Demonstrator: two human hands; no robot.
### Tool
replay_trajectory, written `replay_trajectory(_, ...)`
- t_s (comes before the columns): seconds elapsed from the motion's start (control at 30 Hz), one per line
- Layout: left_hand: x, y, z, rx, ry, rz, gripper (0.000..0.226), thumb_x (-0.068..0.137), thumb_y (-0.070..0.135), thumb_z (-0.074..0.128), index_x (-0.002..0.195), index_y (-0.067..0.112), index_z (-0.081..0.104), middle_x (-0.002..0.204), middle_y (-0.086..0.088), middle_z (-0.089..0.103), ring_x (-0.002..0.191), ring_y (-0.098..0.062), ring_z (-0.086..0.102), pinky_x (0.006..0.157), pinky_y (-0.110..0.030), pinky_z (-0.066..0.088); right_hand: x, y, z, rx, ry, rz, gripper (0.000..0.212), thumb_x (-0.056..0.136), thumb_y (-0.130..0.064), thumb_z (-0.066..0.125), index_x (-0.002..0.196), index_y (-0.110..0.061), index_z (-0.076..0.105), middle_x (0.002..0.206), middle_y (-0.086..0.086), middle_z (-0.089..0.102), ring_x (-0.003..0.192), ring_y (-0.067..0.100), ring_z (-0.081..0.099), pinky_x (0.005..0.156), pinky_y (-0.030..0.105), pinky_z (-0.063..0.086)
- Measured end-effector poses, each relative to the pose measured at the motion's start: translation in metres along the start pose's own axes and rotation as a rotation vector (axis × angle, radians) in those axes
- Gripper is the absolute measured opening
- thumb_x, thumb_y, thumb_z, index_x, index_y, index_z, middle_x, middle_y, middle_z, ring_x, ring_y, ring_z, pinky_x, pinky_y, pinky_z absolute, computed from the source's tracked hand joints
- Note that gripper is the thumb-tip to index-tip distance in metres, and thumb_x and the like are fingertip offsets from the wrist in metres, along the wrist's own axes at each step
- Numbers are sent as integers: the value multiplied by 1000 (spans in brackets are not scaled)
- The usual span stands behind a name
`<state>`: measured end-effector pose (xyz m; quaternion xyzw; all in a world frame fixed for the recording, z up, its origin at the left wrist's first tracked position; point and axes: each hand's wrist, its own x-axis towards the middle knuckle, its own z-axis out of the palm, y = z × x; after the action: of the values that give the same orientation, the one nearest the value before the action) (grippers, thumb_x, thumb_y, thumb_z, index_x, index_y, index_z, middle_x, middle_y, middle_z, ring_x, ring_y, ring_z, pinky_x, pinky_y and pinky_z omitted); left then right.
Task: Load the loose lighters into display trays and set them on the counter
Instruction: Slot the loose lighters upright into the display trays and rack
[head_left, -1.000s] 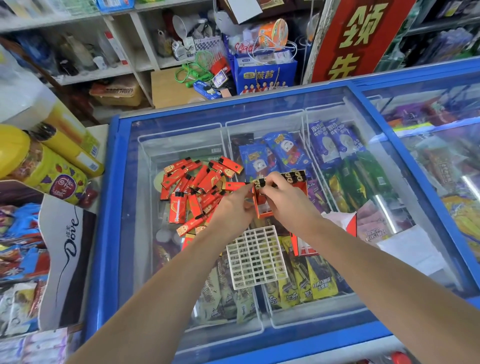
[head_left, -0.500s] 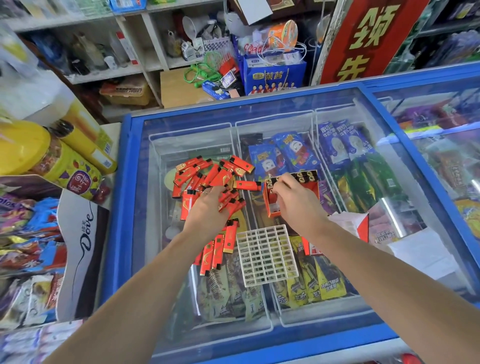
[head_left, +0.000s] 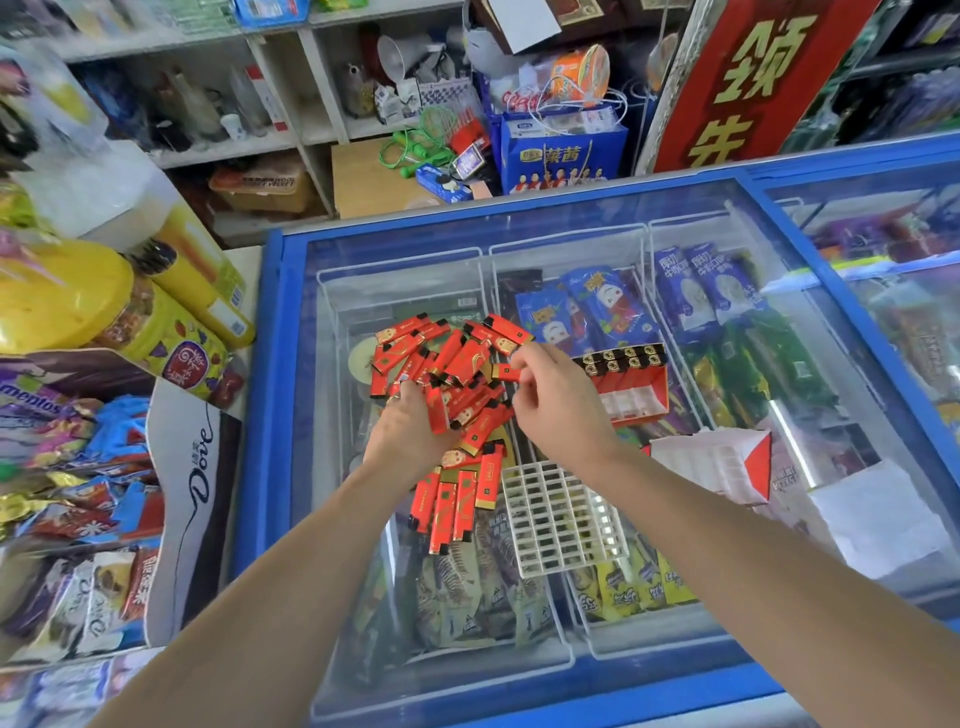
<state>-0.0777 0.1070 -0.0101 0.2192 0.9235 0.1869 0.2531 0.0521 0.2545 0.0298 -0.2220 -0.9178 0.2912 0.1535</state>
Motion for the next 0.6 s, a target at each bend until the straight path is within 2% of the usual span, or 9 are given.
replay_trajectory(0.1,4,-6,-1,-10,4,-3,59,81,36,83,114,15,39,92,-5,60,80,-23,62,55,-31,44,4,-5,15,40,-73,109,23,90,-1,58,112,-11,59,98,1,58,87,17,58,74,35,54)
replay_trajectory(0.23,8,-18,-9,-27,75,21,46,87,40,71,112,18,40,90,-3,60,75,-21,61,53,-33,42,9,-4,30,22,-174,193,39,95,-4,56,132,-15,55,117,6,58,96,17,60,74,27,47)
replay_trajectory(0.3,12,-25,-15,1,85,3,52,87,49,68,118,17,41,101,-3,59,83,-22,61,60,-35,44,16,-5,36,10,-196,213,45,98,-9,54,142,-19,49,129,9,53,94,17,59,77,28,50)
replay_trajectory(0.37,15,-30,-19,34,54,-20,70,82,62,67,127,15,40,114,-5,54,98,-26,59,72,-38,48,27,-8,41,-1,-204,247,47,102,-17,51,148,-23,44,136,11,50,95,20,62,84,35,55)
replay_trajectory(0.43,18,-31,-18,61,16,-50,92,77,71,68,138,13,34,127,-9,49,117,-30,54,90,-45,51,40,-10,48,-25,-217,313,49,103,-25,49,151,-23,40,143,13,47,106,25,63,91,40,55)
replay_trajectory(0.5,21,-32,-16,68,-21,-85,105,72,74,72,143,10,30,135,-12,47,128,-32,49,103,-47,48,51,-11,55,-42,-228,373,51,104,-31,49,152,-23,37,145,13,46,109,28,63,88,40,54)
replay_trajectory(0.6,28,-35,-16,41,-51,-131,105,68,70,79,140,9,33,134,-12,50,128,-31,51,104,-46,48,62,-13,67,-56,-259,416,50,104,-33,47,152,-27,36,148,15,41,101,29,66,81,36,52)
